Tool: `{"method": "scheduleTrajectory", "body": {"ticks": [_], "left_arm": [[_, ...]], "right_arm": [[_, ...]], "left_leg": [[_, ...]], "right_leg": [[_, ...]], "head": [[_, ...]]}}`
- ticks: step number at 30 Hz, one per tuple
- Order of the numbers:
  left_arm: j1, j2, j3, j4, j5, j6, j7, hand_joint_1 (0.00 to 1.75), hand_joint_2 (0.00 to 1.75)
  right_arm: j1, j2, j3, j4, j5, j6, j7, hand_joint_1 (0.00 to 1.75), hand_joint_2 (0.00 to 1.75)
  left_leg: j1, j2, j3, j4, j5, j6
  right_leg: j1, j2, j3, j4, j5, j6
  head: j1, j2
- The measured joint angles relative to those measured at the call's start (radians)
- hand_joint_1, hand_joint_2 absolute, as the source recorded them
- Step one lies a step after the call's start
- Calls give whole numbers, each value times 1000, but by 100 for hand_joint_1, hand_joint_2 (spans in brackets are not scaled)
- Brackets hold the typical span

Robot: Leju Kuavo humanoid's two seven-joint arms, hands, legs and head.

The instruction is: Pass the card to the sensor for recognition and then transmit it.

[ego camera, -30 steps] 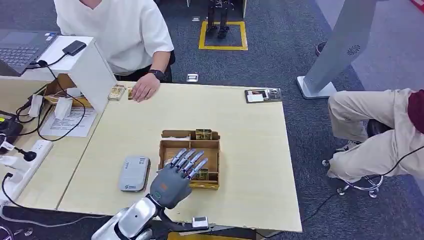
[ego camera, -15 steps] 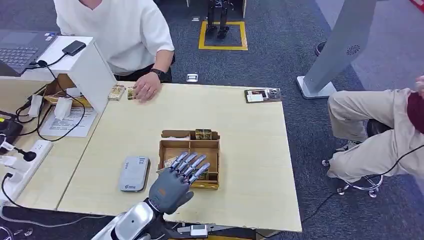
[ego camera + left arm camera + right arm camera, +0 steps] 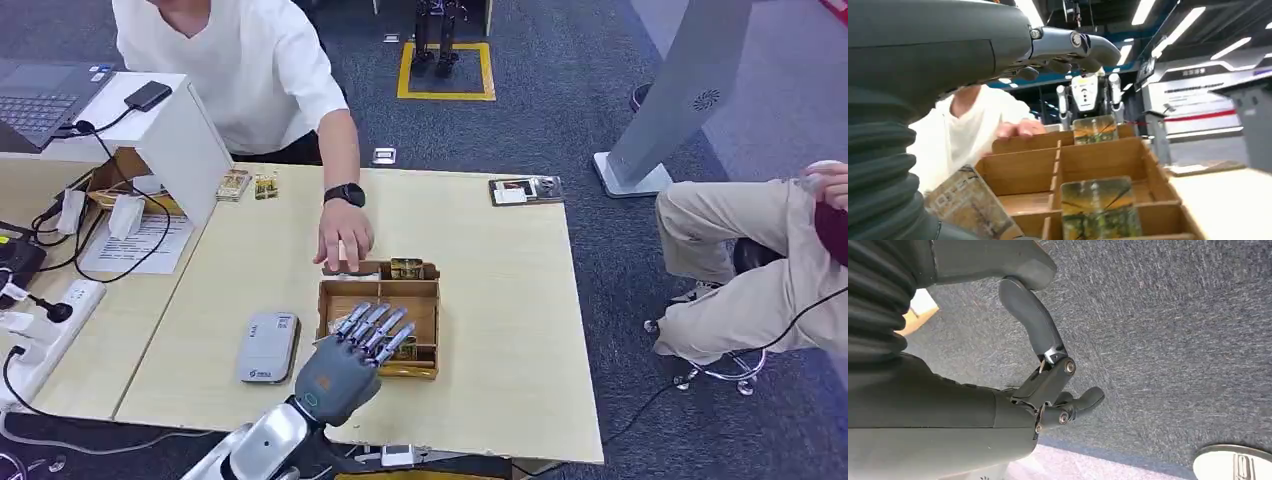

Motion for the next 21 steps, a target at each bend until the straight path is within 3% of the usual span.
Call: {"method": "scheduleTrajectory", "body": {"ticks": [3,8,15,21], "left_arm": [[-6,1,7,10,-66,-28,67,0,175],[-49,9,7,60,-67,-48,227,0,175],[-93,33,-32,111,-68,-67,383,0,175],[-117,48,-50,141,-68,-72,413,0,175]], "right_arm": [[0,0,0,0,2,0,5,0,175],[0,0,0,0,12,0,13,0,175],[0,0,0,0,15,0,16,0,175],[0,0,0,0,15,0,17,0,175]], "left_leg": [[0,0,0,0,0,0],[0,0,0,0,0,0],[0,0,0,0,0,0],[0,0,0,0,0,0]], "right_leg": [[0,0,0,0,0,0],[0,0,0,0,0,0],[0,0,0,0,0,0],[0,0,0,0,0,0]], "head": [[0,0],[0,0],[0,0],[0,0]]}}
